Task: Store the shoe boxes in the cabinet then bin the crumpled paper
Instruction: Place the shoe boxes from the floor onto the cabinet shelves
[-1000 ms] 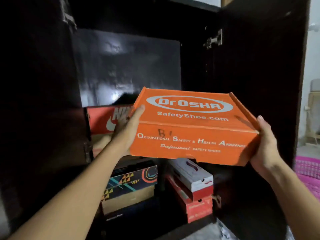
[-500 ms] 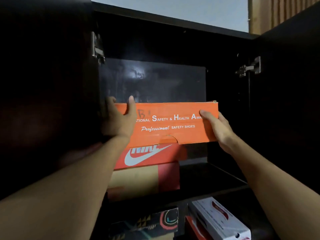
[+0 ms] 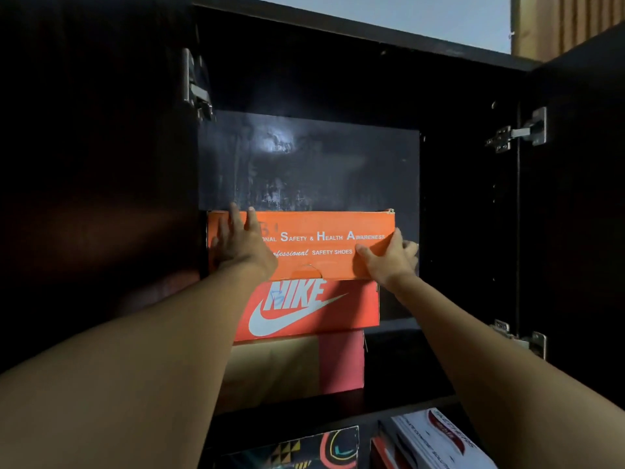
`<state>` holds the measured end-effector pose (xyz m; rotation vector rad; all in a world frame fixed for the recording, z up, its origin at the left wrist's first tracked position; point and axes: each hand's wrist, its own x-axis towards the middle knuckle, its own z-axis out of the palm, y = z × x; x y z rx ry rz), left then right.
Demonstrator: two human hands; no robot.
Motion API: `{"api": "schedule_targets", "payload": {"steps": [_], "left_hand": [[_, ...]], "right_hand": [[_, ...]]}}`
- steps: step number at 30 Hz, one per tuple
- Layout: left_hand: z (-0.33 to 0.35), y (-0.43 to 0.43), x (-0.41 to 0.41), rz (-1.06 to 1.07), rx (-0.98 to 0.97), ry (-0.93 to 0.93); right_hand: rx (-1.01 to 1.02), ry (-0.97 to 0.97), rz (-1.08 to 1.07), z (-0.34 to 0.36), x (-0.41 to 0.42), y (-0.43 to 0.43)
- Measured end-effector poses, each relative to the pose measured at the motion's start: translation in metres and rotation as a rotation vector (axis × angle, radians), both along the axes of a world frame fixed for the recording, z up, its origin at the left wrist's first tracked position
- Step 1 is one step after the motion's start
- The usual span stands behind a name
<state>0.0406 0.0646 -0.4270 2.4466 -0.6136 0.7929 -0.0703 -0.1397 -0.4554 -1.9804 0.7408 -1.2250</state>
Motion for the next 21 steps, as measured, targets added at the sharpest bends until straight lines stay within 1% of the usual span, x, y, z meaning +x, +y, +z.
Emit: {"api": "schedule_targets", "payload": {"steps": [2, 5, 8, 11, 14, 18, 21], "left_hand": [[0.003, 0.0, 0.001, -0.004, 0.035, 0.104], [0.003, -0.002, -0.004, -0.008, 0.083, 0.132], [0.003, -0.005, -0.005, -0.014, 0.126, 0.154], [0.007, -0.003, 0.0, -0.02, 0.19, 0.198], [0.015, 0.002, -0.002, -0.017, 0.25, 0.232], [0.016, 0.001, -0.016, 0.007, 0.245, 0.19], [-0.007, -0.011, -0.052, -0.125, 0.258, 0.065]], "right_hand": [[-0.02, 0.01, -0.008, -0.002, 0.011, 0.005], [-0.009, -0.009, -0.068, -0.004, 0.023, 0.009], [-0.033, 0.032, -0.1, -0.01, 0.031, 0.015], [-0.07, 0.093, -0.033, -0.017, 0.032, 0.012], [-0.129, 0.177, 0.062, -0.019, 0.016, 0.003], [-0.107, 0.123, 0.164, -0.027, -0.021, -0.009], [-0.111, 0.131, 0.124, -0.044, -0.061, -0.013]]}}
